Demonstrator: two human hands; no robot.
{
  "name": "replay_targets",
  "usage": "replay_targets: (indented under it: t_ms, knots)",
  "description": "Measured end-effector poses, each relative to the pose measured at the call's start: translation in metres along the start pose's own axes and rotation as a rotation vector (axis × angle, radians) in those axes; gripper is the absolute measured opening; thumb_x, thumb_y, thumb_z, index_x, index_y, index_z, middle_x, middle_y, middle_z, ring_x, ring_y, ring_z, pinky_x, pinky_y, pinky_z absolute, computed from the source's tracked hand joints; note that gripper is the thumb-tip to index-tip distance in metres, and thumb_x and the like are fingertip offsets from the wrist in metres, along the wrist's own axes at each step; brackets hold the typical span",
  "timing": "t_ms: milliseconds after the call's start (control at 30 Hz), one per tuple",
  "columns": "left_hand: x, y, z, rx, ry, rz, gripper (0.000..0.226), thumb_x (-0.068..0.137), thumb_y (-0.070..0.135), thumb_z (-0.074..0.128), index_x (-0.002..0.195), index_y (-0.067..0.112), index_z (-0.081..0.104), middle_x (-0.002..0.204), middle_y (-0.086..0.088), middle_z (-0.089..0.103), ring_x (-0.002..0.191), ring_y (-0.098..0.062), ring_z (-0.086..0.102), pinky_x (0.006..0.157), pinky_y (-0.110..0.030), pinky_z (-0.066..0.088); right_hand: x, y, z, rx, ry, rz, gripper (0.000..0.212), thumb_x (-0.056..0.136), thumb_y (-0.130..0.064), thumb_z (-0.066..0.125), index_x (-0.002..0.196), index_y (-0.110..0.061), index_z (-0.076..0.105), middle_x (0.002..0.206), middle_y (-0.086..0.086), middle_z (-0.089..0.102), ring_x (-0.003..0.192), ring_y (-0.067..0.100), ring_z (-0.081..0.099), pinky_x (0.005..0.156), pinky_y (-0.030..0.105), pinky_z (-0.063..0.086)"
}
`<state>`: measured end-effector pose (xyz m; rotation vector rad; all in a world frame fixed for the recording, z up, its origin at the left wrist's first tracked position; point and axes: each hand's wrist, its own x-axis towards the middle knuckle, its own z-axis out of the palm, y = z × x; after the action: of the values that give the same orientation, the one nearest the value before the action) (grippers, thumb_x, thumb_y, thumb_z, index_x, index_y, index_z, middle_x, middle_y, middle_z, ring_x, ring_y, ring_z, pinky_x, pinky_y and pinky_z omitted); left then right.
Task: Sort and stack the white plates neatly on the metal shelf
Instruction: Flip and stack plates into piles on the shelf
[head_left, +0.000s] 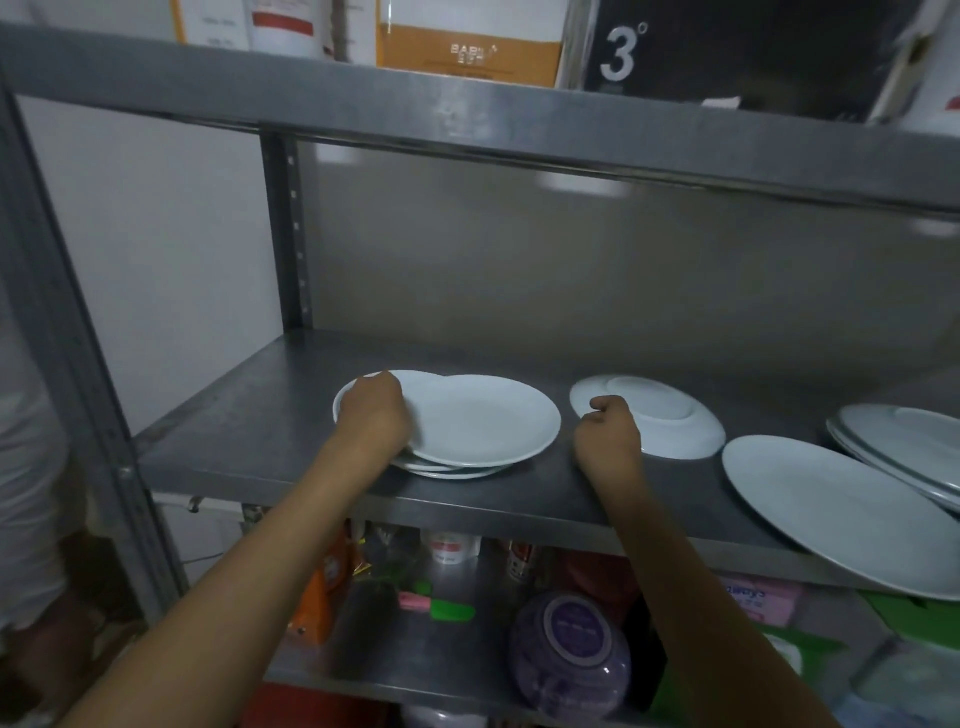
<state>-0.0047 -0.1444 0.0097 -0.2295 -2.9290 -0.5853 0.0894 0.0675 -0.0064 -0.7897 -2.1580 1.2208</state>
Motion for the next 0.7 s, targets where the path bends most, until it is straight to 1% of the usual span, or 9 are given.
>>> replay_targets:
  t_ms: [67, 133, 233, 300, 367, 433, 500, 600, 700]
  knots:
    - [0.002, -0.001, 0.001, 0.063, -0.003, 0.014, 0.019, 0.091, 0.007, 0.052, 0.106, 0.001, 0.062, 0.118, -0.016, 0.063, 0.11, -0.031, 0.059, 0.086, -0.032, 0.046, 0.002, 0.001, -0.004, 0.0, 0.005, -0.022, 0.041, 0.09, -0.002, 0.039, 0.13, -0.007, 0.046, 0.104, 0.008, 0.058, 0.102, 0.026, 0.055, 0.087, 0.032, 0.041]
    - [0.001, 0.0, 0.001, 0.119, 0.005, 0.017, 0.017, 0.09, 0.007, 0.053, 0.104, 0.004, 0.061, 0.116, -0.014, 0.064, 0.109, -0.031, 0.06, 0.084, -0.033, 0.047, 0.003, 0.004, -0.009, 0.014, 0.002, -0.035, 0.041, 0.09, -0.001, 0.039, 0.129, -0.007, 0.046, 0.099, 0.007, 0.057, 0.096, 0.025, 0.055, 0.083, 0.033, 0.043]
    - [-0.004, 0.005, -0.001, 0.184, 0.03, 0.033, 0.02, 0.09, 0.009, 0.053, 0.108, 0.005, 0.06, 0.118, -0.014, 0.062, 0.113, -0.032, 0.056, 0.084, -0.035, 0.046, 0.003, 0.009, -0.018, 0.034, 0.02, -0.057, 0.038, 0.092, -0.004, 0.037, 0.127, -0.01, 0.048, 0.107, 0.01, 0.059, 0.094, 0.024, 0.055, 0.079, 0.031, 0.042]
    - [-0.009, 0.013, -0.004, 0.18, 0.101, 0.074, 0.021, 0.092, 0.01, 0.051, 0.109, 0.003, 0.061, 0.119, -0.017, 0.059, 0.116, -0.035, 0.049, 0.086, -0.037, 0.043, 0.003, 0.013, -0.025, 0.049, 0.038, -0.088, 0.036, 0.093, -0.005, 0.036, 0.126, -0.011, 0.049, 0.107, 0.01, 0.06, 0.089, 0.021, 0.055, 0.074, 0.028, 0.041]
    - [-0.016, 0.03, -0.007, 0.118, 0.222, 0.182, 0.021, 0.092, 0.014, 0.054, 0.104, 0.0, 0.063, 0.114, -0.02, 0.059, 0.112, -0.038, 0.047, 0.087, -0.039, 0.041, 0.004, 0.017, -0.034, 0.065, 0.048, -0.12, 0.034, 0.094, -0.005, 0.036, 0.126, -0.01, 0.049, 0.105, 0.009, 0.06, 0.084, 0.017, 0.054, 0.066, 0.023, 0.039]
    - [-0.026, 0.053, -0.009, -0.011, 0.316, 0.354, 0.021, 0.091, 0.016, 0.057, 0.1, 0.0, 0.067, 0.108, -0.02, 0.061, 0.106, -0.038, 0.049, 0.086, -0.04, 0.041, 0.004, 0.02, -0.045, 0.082, 0.053, -0.153, 0.034, 0.094, -0.004, 0.037, 0.125, -0.008, 0.05, 0.104, 0.006, 0.059, 0.084, 0.016, 0.054, 0.061, 0.019, 0.038]
    - [-0.038, 0.081, -0.007, -0.162, 0.289, 0.526, 0.019, 0.09, 0.017, 0.059, 0.099, 0.003, 0.069, 0.104, -0.015, 0.062, 0.103, -0.034, 0.053, 0.085, -0.038, 0.044, 0.004, 0.021, -0.06, 0.073, 0.07, -0.176, 0.033, 0.095, -0.005, 0.038, 0.125, -0.009, 0.051, 0.103, 0.004, 0.057, 0.085, 0.015, 0.053, 0.063, 0.019, 0.038]
    - [-0.056, 0.121, 0.009, -0.316, 0.178, 0.718, 0.019, 0.09, 0.014, 0.06, 0.106, 0.009, 0.069, 0.105, -0.008, 0.062, 0.101, -0.027, 0.057, 0.085, -0.035, 0.045, 0.005, 0.025, -0.084, 0.04, 0.117, -0.23, 0.031, 0.097, -0.009, 0.038, 0.124, -0.009, 0.054, 0.11, 0.005, 0.057, 0.093, 0.014, 0.052, 0.079, 0.021, 0.037]
    - [-0.064, 0.158, 0.035, -0.378, 0.078, 0.744, 0.02, 0.091, 0.018, 0.061, 0.11, 0.014, 0.068, 0.111, -0.001, 0.062, 0.103, -0.02, 0.058, 0.089, -0.034, 0.047, 0.012, 0.036, -0.109, -0.015, 0.174, -0.281, 0.028, 0.098, -0.012, 0.039, 0.119, -0.01, 0.057, 0.114, 0.006, 0.061, 0.095, 0.013, 0.052, 0.082, 0.021, 0.036]
